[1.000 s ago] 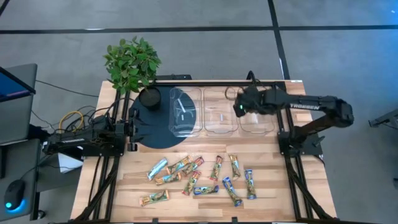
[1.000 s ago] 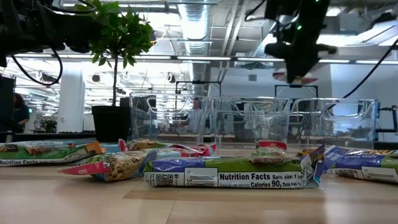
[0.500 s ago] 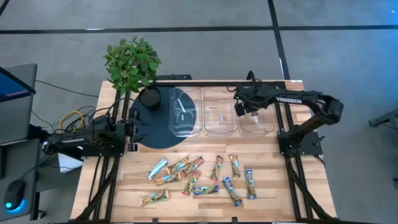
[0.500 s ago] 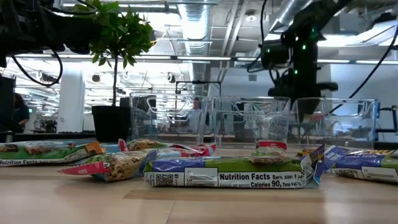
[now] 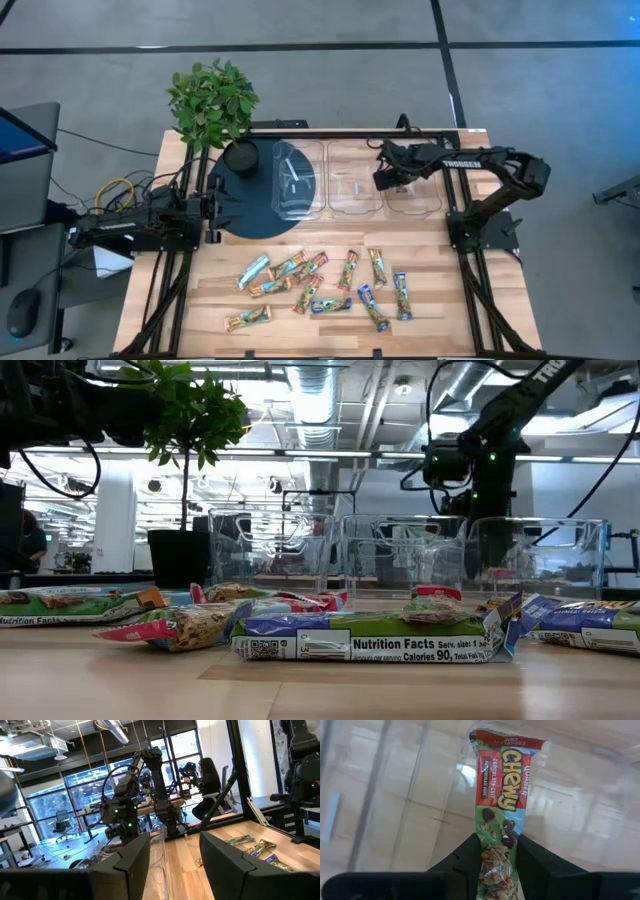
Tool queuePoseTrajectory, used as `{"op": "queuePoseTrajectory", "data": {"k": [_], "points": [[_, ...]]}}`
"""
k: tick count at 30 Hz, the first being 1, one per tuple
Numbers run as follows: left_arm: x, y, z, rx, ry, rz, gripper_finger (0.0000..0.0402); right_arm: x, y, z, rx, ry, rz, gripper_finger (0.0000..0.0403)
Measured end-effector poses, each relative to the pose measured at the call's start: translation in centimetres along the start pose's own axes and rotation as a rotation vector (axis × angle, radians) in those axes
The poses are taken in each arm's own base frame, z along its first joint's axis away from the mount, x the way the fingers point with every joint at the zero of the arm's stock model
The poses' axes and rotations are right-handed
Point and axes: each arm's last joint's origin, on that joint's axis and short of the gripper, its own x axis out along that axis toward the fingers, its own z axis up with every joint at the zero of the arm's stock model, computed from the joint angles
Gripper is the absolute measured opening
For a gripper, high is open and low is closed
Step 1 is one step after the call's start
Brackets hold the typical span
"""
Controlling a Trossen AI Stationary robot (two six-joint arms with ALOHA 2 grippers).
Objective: Pick and place Granola Bars by type
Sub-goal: Put the red granola bar into the right transparent bin
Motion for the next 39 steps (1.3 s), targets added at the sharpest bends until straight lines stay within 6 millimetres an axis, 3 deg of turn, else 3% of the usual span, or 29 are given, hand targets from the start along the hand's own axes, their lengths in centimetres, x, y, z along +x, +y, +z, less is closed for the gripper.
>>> {"op": "queuePoseTrajectory", "data": {"k": [12, 25, 32, 39], "points": [[0.0, 0.0, 0.0, 0.000, 0.000, 0.001, 0.0167, 0.7, -0.3, 0.0, 0.009, -0.015, 0.035, 0.0103], [0.0, 0.0, 0.0, 0.000, 0.000, 0.000, 0.0167, 0.3, -0.4, -0.1, 0.022, -0.005, 0.057, 0.0192], [0.0, 0.0, 0.0, 0.000, 0.000, 0.001, 0.0167, -2.8, -0.2, -0.5, 0.026, -0.063, 0.116, 0.0212], [0.0, 0.0, 0.0, 0.000, 0.002, 0.000, 0.0167, -8.3, -0.1, -2.2, -0.046, -0.115, 0.178, 0.0198]]}}
